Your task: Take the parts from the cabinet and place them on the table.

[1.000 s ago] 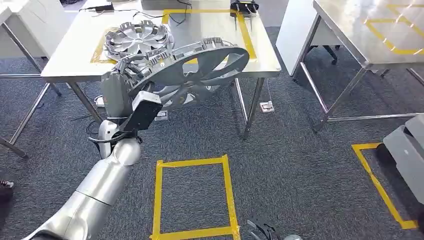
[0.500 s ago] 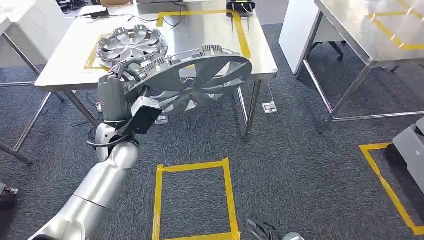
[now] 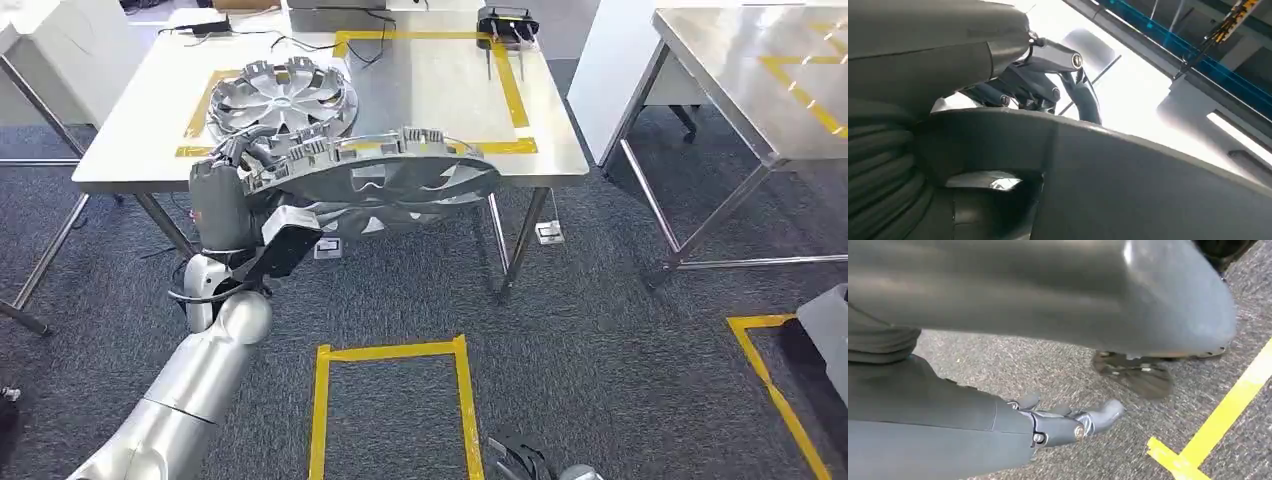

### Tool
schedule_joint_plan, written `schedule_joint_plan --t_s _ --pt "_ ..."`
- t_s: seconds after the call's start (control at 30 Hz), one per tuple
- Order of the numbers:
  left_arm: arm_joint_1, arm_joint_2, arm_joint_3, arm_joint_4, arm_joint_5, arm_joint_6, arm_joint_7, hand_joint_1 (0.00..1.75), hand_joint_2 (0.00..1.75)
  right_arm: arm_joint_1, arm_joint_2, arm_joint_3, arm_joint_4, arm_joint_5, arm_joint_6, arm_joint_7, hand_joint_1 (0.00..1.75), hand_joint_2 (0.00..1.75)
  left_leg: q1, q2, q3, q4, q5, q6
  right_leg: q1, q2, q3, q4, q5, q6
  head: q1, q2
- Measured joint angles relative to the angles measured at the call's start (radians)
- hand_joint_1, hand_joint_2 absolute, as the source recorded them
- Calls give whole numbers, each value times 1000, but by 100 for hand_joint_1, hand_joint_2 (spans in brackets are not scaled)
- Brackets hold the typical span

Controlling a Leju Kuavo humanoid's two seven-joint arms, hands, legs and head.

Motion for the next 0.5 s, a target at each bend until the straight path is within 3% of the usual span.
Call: schedule_joint_plan --t_s 0.03,0.07,0.1,0.13,0.17,0.2,0.23,0.3,0.33,0.37,0.4,0.43,0.5 --pt "7 -1 10 -5 -35 0 2 175 175 4 0 0 0 0 0 0 0 0 -1 -2 19 0 -14 -1 1 0 -20 -14 -7 -1 0 0" --pt "12 -4 18 -8 -58 0 2 175 175 6 0 0 0 0 0 0 0 0 -2 -2 36 0 -27 -1 2 0 -21 -54 14 -3 0 0" --pt "16 -8 29 -13 -91 0 -3 175 175 7 0 0 0 0 0 0 0 0 -4 -2 60 1 -45 -3 2 0 -9 -134 75 -8 0 0" --pt "17 -16 39 -18 -112 0 -5 175 175 9 0 0 0 0 0 0 0 0 -4 -2 77 0 -61 -7 4 -1 4 -214 160 -14 0 0" --pt "16 -17 52 -19 -140 0 -6 175 175 12 0 0 0 0 0 0 0 0 -7 -2 86 4 -76 -10 9 -4 2 -296 284 -22 0 0" --pt "18 -24 62 -23 -160 0 -8 175 175 12 0 0 0 -1 0 0 0 0 -9 -9 93 5 -86 -17 14 -5 1 -289 253 -24 -2 0" --pt "19 -29 73 -33 -174 0 -7 175 175 13 0 0 0 0 0 3 0 0 -8 -7 96 0 -100 -25 20 -2 13 -288 250 -27 1 0" --pt "17 -43 93 -53 -200 2 -7 175 175 11 0 0 0 0 0 0 0 0 -7 -6 117 7 -93 -37 17 -2 30 -294 240 -46 3 0" --pt "17 -45 100 -61 -216 1 -9 175 175 9 0 0 0 0 0 0 0 0 -6 -4 101 34 -91 -40 10 1 49 -299 237 -51 3 0" --pt "16 -50 108 -67 -222 2 -11 175 175 8 0 0 0 0 0 0 0 0 -6 0 66 108 -67 -46 11 1 65 -300 225 -60 0 0" --pt "16 -52 118 -71 -225 2 -11 175 175 7 -1 0 0 0 0 0 0 0 -3 3 15 182 -64 -52 10 1 77 -301 214 -63 0 0" --pt "18 -53 124 -73 -228 3 -13 175 175 6 -1 0 0 0 0 0 0 0 1 4 -33 242 -85 -56 10 1 90 -301 201 -63 0 0" --pt "27 -52 133 -74 -230 2 -14 175 175 9 -1 0 0 0 0 0 0 0 3 6 -111 300 -179 -63 10 5 122 -301 173 -62 0 0"
